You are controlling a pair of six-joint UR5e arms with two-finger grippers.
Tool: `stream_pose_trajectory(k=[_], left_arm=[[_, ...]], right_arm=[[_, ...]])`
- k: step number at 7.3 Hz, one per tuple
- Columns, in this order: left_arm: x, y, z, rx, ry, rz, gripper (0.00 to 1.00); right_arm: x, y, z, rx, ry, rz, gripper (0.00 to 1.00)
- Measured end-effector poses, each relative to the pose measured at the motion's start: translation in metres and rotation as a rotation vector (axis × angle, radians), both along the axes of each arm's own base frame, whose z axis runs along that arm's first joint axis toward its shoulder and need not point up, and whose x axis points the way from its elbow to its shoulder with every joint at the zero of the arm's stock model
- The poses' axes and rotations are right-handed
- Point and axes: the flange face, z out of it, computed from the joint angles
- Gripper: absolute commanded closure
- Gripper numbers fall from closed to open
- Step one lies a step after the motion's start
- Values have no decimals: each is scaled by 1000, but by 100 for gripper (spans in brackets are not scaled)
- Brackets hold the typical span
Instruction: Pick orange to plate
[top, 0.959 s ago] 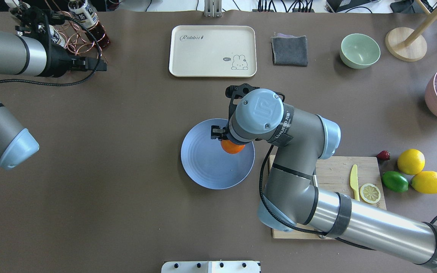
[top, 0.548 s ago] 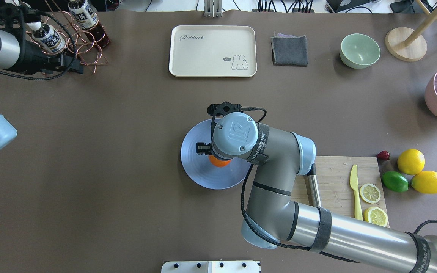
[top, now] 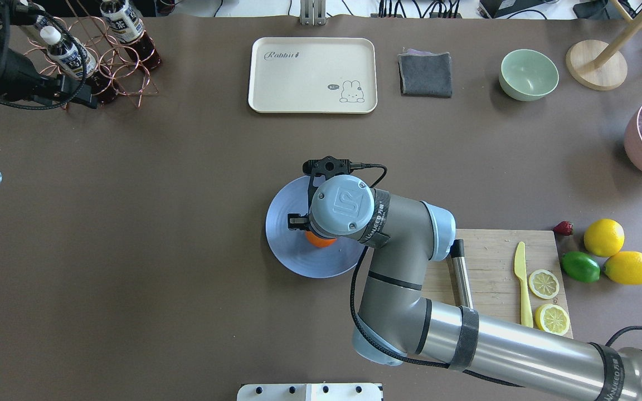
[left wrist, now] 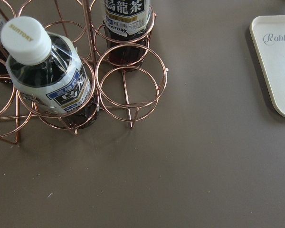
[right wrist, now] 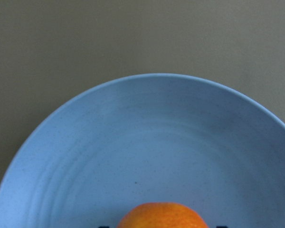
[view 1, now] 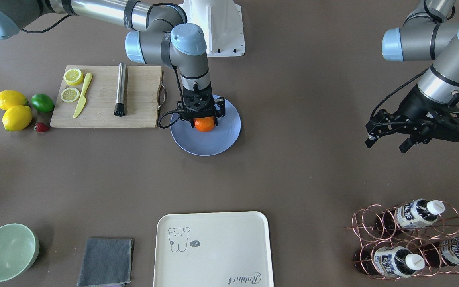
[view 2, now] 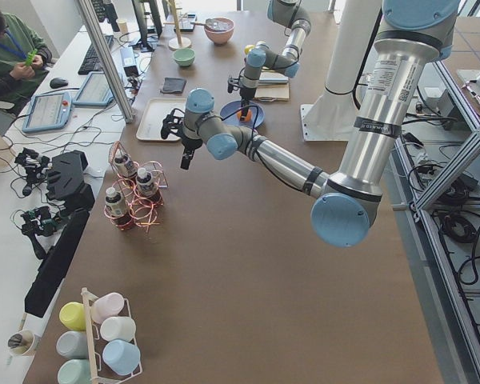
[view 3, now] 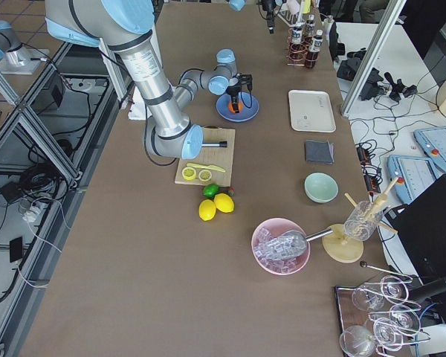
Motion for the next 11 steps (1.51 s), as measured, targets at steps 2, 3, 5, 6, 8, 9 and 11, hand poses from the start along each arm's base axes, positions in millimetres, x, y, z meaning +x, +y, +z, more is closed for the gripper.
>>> stream_pose_trajectory(k=[2, 3, 5, 6, 8, 9, 11], left_arm=[[0, -1, 1, -1, -2, 1, 2], [0, 0, 1, -2, -2, 2, 2], [-7, 1, 10, 1, -16, 7, 2], [-25, 4, 32, 17, -53, 23, 2], [-88, 16, 95, 62, -175, 75, 2], [-129, 22, 125, 78, -244, 104, 2], [-201, 39, 168, 73, -332, 136, 2]], right_arm=[[4, -2, -9, -29, -26, 27, 0], [12, -3, -18, -43, -30, 33, 0], [49, -1, -45, -91, -7, 25, 0], [80, -8, -54, -129, 18, 30, 0], [155, -47, -35, -154, 68, 14, 0], [204, -73, -7, -133, 93, -19, 0], [304, -117, 61, -95, 129, -109, 0]])
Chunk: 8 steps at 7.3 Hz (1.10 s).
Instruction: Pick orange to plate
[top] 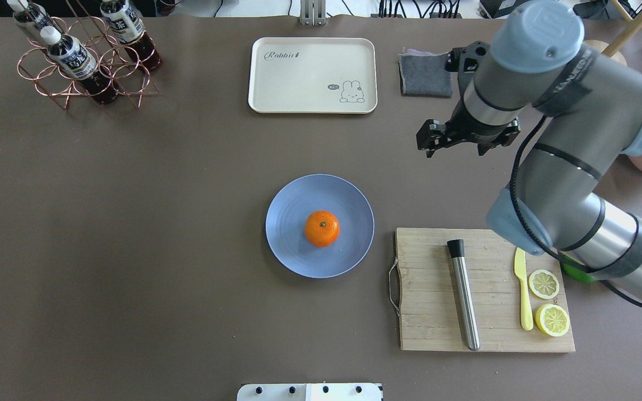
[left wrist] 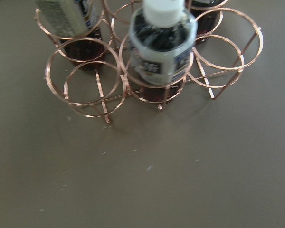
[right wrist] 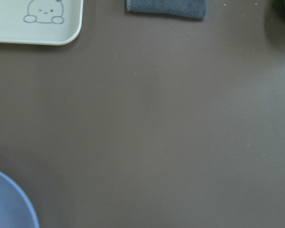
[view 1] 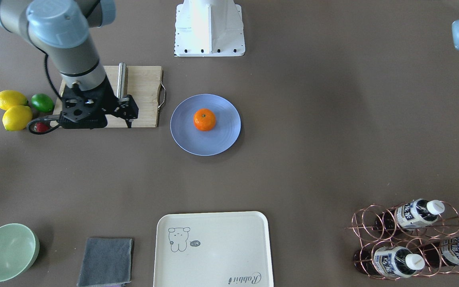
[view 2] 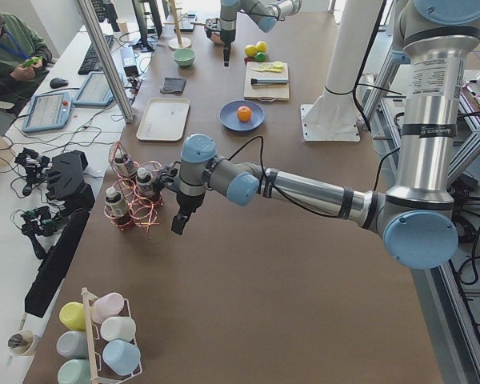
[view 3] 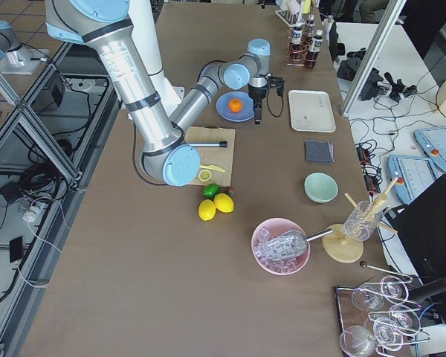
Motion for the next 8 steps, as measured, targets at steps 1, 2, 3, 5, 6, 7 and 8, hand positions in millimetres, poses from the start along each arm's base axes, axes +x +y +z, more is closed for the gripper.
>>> stream_pose_trajectory(k=[1, 2, 3, 5, 6, 7, 8], left_arm=[[-27, 8, 15, -17, -15, -7, 2], [-43, 14, 26, -41, 0, -15, 2], [-49, 18, 36, -69, 48, -9, 2], [-50, 20, 50, -106, 119, 5, 2], [-49, 20, 52, -110, 136, 11, 2], [-48, 21, 51, -114, 156, 16, 2], [-48, 21, 51, -115, 166, 18, 2]], right_arm=[[59, -19, 43, 11, 15, -36, 0], [124, -36, 88, 14, 19, -70, 0], [189, -50, 134, 3, -3, -90, 0], [310, -54, 208, 12, -38, -78, 0], [351, -43, 238, 13, -39, -68, 0], [375, -27, 264, 2, -37, -58, 0], [386, -13, 283, -18, -37, -50, 0]])
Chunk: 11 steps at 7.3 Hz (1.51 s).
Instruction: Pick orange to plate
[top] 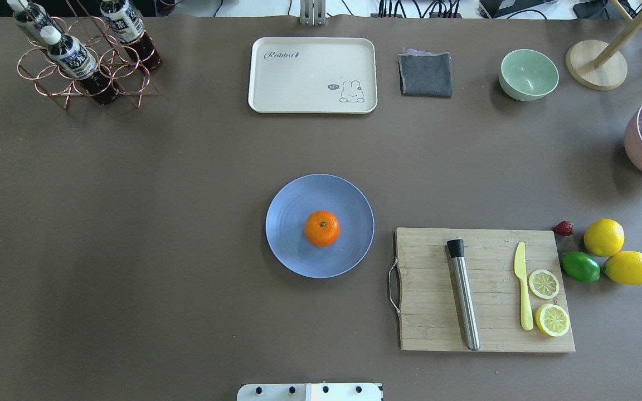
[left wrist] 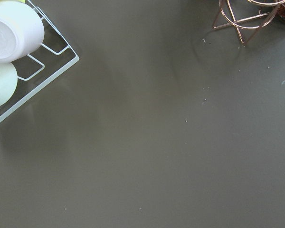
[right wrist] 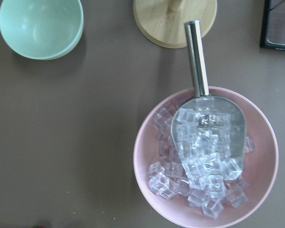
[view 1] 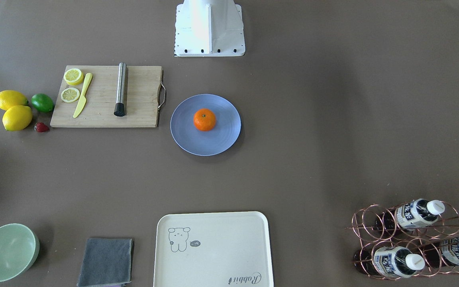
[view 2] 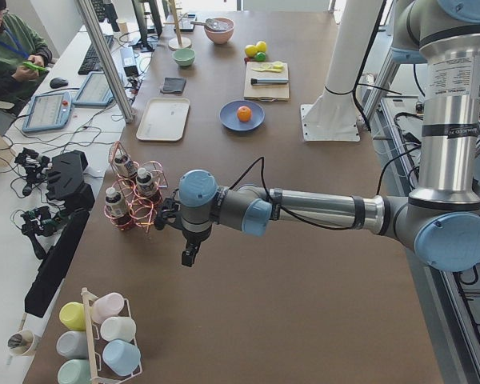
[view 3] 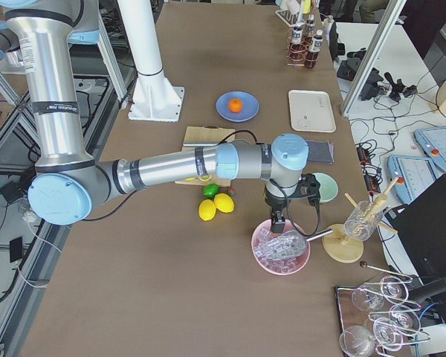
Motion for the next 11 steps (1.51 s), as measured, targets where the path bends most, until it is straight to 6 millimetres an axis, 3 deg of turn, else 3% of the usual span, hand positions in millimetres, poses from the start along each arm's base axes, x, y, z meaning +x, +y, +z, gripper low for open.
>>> stream_pose_trajectory(k=[2, 4, 6, 11], left_arm=[[-6, 5, 7, -14, 2, -10, 2], [-25, 24, 24, -48, 3, -48, 2], [-33, 33, 31, -64, 3, -65, 2], [-35, 34, 34, -70, -3, -71, 2]], right_arm=[[7, 23, 28, -45, 1, 10, 0], [9, 35, 44, -75, 2, 15, 0], [9, 39, 53, -85, 2, 16, 0], [10, 43, 61, -82, 5, 16, 0]])
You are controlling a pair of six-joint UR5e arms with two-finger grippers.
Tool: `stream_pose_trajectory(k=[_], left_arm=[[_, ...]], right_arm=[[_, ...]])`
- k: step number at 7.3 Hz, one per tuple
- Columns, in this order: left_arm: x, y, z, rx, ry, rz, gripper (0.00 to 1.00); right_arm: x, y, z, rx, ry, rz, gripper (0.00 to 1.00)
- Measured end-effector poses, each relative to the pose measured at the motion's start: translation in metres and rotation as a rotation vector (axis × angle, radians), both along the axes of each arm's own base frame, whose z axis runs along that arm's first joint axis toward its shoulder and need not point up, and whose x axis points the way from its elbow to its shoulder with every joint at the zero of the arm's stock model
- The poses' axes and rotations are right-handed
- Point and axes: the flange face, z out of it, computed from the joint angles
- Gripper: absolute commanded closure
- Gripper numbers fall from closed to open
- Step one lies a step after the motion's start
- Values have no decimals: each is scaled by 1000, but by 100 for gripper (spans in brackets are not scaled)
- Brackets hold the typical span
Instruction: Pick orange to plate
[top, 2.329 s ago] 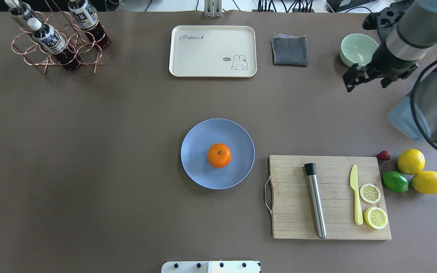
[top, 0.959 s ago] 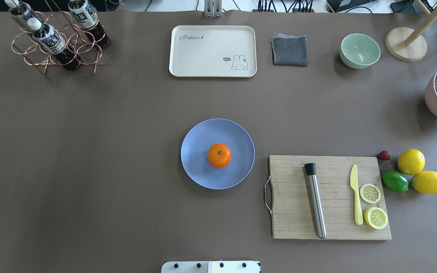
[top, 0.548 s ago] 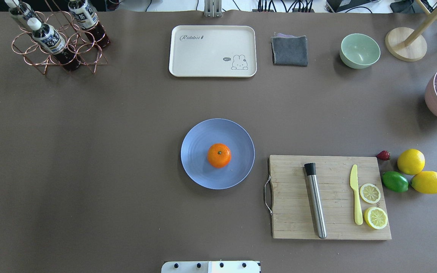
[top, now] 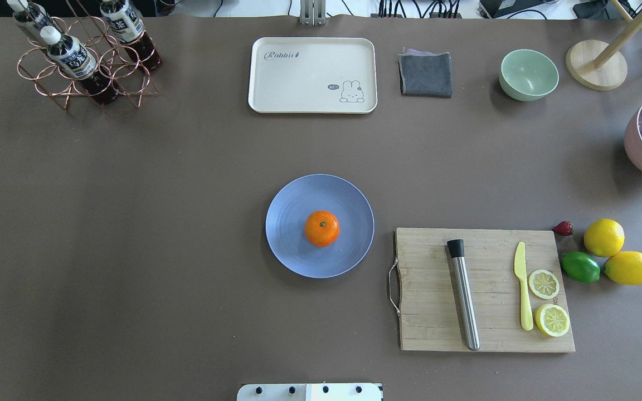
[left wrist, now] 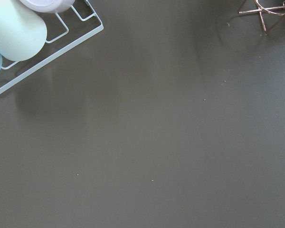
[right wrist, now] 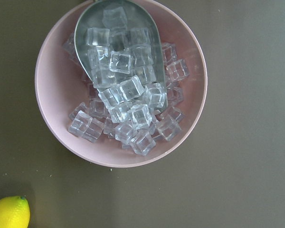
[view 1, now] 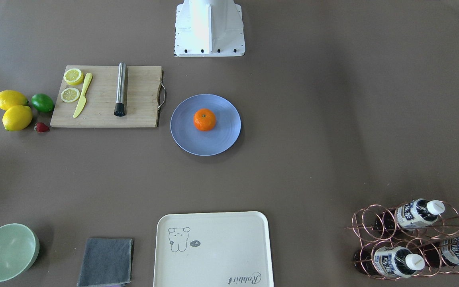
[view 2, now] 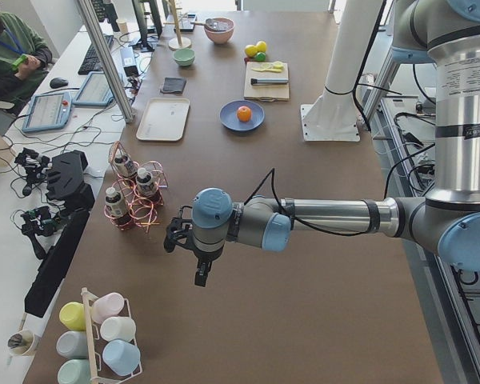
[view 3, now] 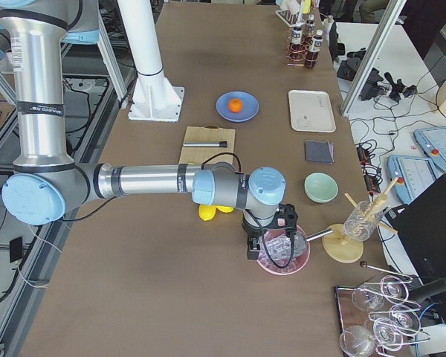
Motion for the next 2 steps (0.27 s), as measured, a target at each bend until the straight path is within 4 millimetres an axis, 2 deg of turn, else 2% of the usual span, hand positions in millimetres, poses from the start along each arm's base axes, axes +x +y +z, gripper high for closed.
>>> stream_pose_trajectory(k=[2], left_arm=[[0, 0, 1, -2, 0, -1, 2]], right_arm=[[0, -2, -2, 8, 4, -1, 0]])
